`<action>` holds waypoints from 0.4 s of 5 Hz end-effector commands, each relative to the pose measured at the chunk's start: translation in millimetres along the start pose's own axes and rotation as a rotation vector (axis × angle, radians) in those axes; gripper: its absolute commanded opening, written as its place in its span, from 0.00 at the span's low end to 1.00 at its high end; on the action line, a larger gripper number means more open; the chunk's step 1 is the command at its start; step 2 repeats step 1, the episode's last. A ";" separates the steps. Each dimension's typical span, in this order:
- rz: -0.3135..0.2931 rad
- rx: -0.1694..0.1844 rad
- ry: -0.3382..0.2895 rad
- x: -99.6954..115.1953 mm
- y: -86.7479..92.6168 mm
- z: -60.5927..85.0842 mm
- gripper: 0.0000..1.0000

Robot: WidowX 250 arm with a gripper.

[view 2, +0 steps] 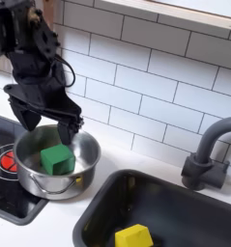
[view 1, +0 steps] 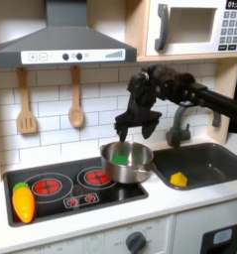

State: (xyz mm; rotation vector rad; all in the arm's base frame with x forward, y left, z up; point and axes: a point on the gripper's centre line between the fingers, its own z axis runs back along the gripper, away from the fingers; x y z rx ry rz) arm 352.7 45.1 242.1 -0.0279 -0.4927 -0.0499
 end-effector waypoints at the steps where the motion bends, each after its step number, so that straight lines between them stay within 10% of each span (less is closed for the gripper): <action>1: -0.015 -0.018 -0.032 0.3 2.5 11.9 1.00; 2: -0.015 -0.018 -0.032 0.3 2.5 11.9 1.00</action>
